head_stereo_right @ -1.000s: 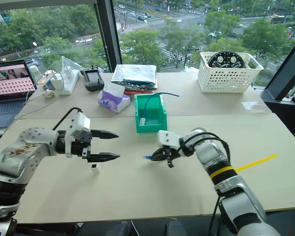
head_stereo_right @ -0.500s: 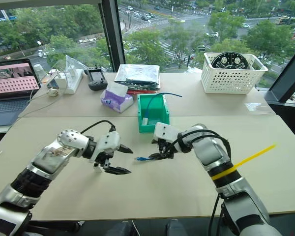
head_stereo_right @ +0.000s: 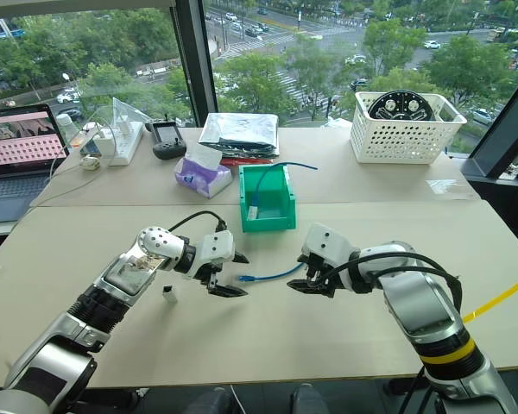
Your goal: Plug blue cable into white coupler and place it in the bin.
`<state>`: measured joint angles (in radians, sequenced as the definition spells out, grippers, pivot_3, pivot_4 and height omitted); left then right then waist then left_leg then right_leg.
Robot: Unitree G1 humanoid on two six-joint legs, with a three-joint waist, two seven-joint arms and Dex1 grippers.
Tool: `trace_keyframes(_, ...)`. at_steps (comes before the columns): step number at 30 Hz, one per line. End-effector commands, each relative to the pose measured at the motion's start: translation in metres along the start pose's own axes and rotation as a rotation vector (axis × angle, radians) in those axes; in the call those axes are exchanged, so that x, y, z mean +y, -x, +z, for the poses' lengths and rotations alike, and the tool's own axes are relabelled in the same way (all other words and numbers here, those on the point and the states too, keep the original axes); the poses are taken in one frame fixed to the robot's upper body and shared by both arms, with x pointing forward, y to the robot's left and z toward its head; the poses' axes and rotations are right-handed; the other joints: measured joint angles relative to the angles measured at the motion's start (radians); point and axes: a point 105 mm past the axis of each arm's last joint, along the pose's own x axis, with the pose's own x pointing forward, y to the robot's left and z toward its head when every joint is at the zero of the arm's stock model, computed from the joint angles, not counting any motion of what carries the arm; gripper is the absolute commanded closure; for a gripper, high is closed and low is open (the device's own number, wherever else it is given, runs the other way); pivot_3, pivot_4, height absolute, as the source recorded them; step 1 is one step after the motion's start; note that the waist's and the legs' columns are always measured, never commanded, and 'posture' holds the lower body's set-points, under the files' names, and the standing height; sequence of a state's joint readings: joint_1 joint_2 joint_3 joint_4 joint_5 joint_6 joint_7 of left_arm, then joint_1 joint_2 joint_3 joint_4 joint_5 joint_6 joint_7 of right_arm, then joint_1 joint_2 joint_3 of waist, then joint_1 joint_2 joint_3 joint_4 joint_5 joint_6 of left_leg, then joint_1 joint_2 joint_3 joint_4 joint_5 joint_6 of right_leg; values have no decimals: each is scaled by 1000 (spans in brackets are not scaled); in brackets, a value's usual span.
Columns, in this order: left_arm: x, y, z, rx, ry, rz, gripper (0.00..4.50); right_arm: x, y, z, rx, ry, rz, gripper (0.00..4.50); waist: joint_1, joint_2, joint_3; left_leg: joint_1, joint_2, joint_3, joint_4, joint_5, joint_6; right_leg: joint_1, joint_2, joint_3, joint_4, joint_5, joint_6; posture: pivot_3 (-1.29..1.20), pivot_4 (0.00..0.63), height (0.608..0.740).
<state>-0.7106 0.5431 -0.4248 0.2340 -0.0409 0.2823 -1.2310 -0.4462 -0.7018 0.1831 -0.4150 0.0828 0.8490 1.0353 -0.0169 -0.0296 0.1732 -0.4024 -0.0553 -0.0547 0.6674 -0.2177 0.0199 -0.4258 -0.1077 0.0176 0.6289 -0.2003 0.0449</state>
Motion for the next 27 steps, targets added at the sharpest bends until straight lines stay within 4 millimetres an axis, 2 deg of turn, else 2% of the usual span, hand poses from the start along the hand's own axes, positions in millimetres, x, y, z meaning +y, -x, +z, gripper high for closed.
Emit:
trace_keyframes(1, 9, 4, 5, 16, -34, 0, 1065, -2, 13, 9, -20, 14, -50, 1210, 3, 0, 0, -1, 0, 0, 1, 0, 0, 0, 0, 0, 0, 0, 0, 0, 150, 727)
trace_keyframes(8, 9, 7, -8, 71, -30, -24, 3513, 1, 23, 5, 8, -34, -74, 1210, 5, 0, 0, -2, 0, -1, 2, 0, 0, 0, 0, -1, 0, 0, 0, 0, 150, 727)
trace_keyframes(11, 7, 4, -2, 25, -27, -27, 4489, 5, 25, 4, -11, -97, -70, 1210, 5, 0, 0, -2, 0, -1, 3, 0, 0, 0, 0, -1, 0, 0, 0, 0, 150, 727)
trace_keyframes(15, 6, 3, 21, -99, 19, -18, 4497, 15, 30, 4, -82, -261, -53, 1210, 6, 0, 0, -3, 0, -2, 4, 0, 0, 0, 0, -1, 0, -1, 2, 0, 150, 727)
trace_keyframes(18, 9, 3, 50, -251, 63, 15, 4497, 32, 35, -2, -190, -573, -19, 1210, 9, 0, 0, -4, 0, -3, 6, -1, 2, 0, 0, -2, 0, 0, 0, 0, 150, 727)
trace_keyframes(21, 7, -2, 68, -333, 81, 38, 4497, 48, 35, -13, -252, -793, 10, 1210, 14, 0, 0, -5, -1, -5, 9, -2, 3, 1, -1, -3, 1, 0, 1, 0, 150, 727)
trace_keyframes(24, 3, -10, 78, -370, 118, 65, 4497, 60, 34, -19, -314, -905, 25, 1210, 18, 0, 0, -4, -1, -5, 10, -2, 3, 2, -1, -3, 1, 1, 1, 0, 150, 727)
trace_keyframes(27, -11, -16, 81, -363, 101, 31, 4497, 58, 30, -17, -425, -1010, -13, 1210, 5, 1, -1, -3, 0, -4, 9, -2, 3, 2, -1, -2, 1, 1, 2, 0, 150, 727)
